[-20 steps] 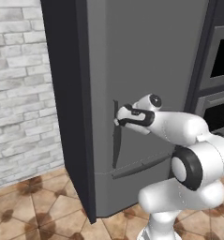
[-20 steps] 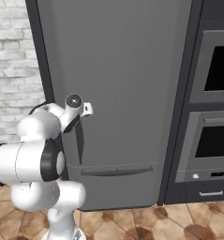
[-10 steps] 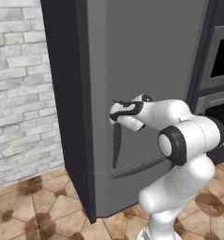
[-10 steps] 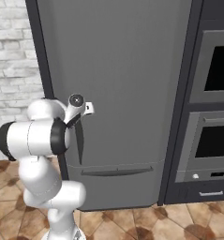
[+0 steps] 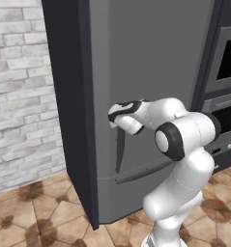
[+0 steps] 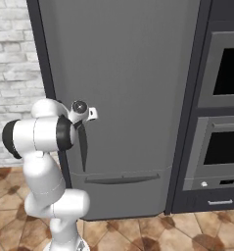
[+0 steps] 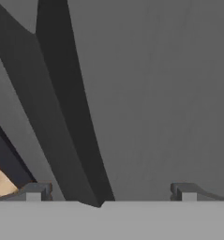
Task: Retrieve the chicken drumstick from the fridge and place it on the saucepan with marinade on the stove.
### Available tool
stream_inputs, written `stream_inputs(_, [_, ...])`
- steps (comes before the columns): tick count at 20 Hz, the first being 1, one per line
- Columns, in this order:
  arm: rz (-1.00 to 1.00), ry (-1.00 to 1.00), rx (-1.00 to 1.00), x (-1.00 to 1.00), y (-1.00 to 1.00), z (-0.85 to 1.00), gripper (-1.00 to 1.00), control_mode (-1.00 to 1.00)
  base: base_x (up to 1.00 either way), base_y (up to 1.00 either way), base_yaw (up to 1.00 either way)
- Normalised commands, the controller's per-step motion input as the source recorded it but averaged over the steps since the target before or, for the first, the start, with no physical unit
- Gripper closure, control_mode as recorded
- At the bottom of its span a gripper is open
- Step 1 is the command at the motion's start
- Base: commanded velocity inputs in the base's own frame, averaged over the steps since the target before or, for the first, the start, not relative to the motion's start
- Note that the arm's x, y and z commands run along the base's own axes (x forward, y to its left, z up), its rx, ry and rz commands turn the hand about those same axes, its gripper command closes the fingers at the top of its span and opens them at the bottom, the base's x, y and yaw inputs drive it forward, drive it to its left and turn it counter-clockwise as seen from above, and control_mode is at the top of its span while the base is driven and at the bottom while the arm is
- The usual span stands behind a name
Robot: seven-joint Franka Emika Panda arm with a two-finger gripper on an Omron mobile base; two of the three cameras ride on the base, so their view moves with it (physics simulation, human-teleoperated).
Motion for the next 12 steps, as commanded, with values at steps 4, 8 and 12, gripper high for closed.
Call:
stream_inputs(4, [0.01, 0.00, 0.00, 0.44, 0.04, -0.27, -1.00, -1.00, 0.00, 0.00, 0.00])
stream_inputs(8, [0.01, 0.00, 0.00, 0.36, 0.13, -0.32, 1.00, -1.00, 0.00, 0.00, 0.00])
stream_inputs(12, [0.00, 0.00, 0.00, 0.11, 0.12, -0.13, 1.00, -1.00, 0.00, 0.00, 0.00])
